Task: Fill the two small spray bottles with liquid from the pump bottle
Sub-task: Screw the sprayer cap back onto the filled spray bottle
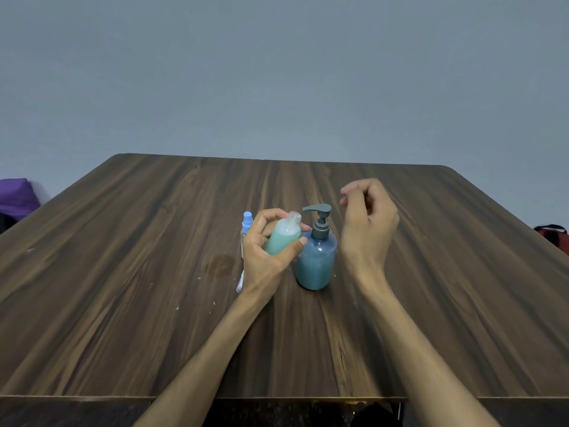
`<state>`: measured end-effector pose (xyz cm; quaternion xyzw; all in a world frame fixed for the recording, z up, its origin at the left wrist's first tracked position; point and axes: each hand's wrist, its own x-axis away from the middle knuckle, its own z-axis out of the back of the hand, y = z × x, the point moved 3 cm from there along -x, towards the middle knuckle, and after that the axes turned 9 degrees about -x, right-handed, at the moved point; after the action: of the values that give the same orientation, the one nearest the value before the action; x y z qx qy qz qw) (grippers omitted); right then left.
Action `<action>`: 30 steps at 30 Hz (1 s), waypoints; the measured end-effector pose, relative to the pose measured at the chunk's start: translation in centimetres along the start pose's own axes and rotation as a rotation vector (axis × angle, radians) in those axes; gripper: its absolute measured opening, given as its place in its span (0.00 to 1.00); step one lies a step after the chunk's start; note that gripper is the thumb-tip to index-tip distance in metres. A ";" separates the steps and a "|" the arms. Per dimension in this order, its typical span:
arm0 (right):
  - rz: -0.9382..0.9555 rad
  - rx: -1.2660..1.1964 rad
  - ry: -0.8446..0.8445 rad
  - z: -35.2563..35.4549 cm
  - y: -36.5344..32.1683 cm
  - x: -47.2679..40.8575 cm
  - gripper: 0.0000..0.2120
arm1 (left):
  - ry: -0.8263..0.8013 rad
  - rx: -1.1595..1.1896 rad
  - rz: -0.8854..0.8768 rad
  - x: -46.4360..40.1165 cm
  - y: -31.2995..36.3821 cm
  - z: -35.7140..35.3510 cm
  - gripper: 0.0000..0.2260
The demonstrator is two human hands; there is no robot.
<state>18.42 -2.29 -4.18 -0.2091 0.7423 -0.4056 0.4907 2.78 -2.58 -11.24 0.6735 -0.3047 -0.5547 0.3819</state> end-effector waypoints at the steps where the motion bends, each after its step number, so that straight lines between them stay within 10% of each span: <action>1: 0.008 -0.015 0.014 0.6 0.1 0.8 0.08 | 0.007 -0.007 -0.004 0.0 0.0 0.1 0.16; 15: -0.005 0.455 -0.578 -0.7 5.4 11.7 0.01 | 0.085 -0.103 0.000 0.4 0.3 1.0 0.18; 30: 0.064 0.539 -0.897 -5.1 5.5 12.2 0.26 | 0.111 -0.079 -0.042 -0.6 1.7 2.6 0.17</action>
<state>9.04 -5.66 -14.48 -0.2057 0.3344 -0.4376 0.8089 0.12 -3.44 -9.74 0.6937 -0.2467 -0.5362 0.4129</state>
